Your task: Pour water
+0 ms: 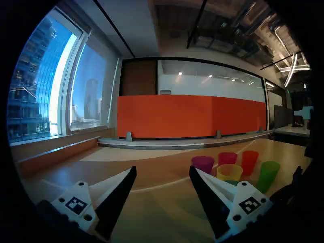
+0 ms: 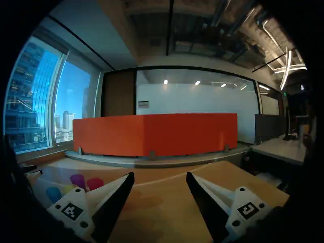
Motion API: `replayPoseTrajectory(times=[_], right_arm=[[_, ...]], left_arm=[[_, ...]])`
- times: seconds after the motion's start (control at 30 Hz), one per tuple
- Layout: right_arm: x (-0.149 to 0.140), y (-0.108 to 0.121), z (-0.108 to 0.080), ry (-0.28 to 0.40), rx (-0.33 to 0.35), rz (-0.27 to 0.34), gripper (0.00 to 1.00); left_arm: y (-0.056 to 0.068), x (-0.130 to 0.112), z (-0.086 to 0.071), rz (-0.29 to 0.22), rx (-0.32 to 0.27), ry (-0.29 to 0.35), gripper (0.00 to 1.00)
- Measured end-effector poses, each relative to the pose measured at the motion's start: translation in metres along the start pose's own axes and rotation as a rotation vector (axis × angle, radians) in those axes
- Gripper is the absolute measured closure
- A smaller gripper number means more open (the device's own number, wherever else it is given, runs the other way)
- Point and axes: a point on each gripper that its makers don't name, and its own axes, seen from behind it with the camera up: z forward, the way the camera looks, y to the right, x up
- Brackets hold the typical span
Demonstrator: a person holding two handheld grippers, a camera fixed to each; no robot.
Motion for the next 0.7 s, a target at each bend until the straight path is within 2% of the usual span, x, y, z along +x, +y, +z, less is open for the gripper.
replayPoseTrajectory(times=[0.7], right_arm=[[0.0016,0.0029,-0.0080,0.008,0.001,0.008,0.01]], left_arm=[[0.0013,-0.0007,0.0024,0.004,-0.002,-0.002,0.03]])
